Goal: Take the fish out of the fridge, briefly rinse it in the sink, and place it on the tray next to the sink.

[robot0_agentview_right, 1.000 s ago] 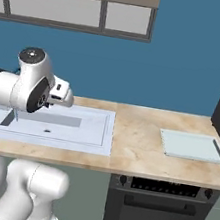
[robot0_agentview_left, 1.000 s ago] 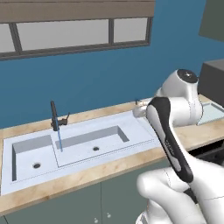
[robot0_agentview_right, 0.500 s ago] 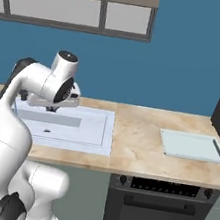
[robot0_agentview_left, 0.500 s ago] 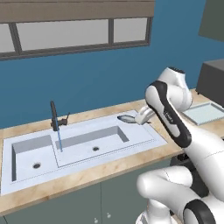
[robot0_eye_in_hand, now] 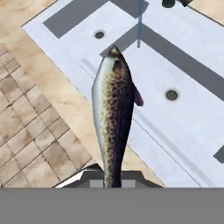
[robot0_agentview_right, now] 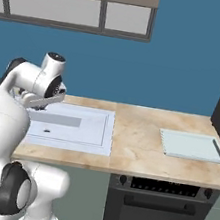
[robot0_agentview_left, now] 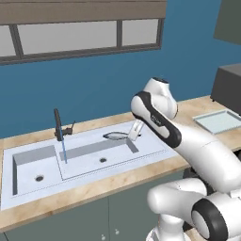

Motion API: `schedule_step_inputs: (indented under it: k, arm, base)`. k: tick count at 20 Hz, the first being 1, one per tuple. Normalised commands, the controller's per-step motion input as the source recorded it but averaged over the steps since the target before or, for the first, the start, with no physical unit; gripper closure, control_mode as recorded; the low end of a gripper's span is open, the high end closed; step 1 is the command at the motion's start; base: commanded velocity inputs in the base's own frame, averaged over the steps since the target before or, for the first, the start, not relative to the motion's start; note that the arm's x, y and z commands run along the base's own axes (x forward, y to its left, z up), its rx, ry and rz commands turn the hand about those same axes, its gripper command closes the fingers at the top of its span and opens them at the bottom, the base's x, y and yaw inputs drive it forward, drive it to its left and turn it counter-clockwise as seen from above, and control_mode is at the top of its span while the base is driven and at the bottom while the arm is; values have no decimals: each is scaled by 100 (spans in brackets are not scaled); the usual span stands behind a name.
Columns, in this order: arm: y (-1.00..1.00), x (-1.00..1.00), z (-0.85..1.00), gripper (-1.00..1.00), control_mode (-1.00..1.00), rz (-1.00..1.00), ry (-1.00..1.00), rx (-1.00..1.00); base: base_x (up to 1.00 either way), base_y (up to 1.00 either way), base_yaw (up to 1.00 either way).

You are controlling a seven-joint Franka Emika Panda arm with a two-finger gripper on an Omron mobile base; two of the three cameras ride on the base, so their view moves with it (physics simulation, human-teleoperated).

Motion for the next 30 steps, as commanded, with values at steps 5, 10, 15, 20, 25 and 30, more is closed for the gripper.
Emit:
schedule_step_inputs:
  k: [5, 10, 15, 20, 25, 30]
  arm:
    - [54, 84, -1, 100, -100, 43, 3, 0]
    - [50, 29, -29, 100, -100, 45, 0, -3]
    - [52, 1, -26, 100, -100, 24, 0, -1]
    - [45, 5, -21, 100, -100, 11, 0, 0]
    - [29, 11, -26, 100, -100, 8, -9, 0]
    - [17, 10, -16, 100, -100, 7, -27, -2]
  base:
    - [0, 0, 0]
    - [0, 0, 0]
    - [0, 0, 0]
    - [0, 0, 0]
    - [0, 0, 0]
    - [0, 0, 0]
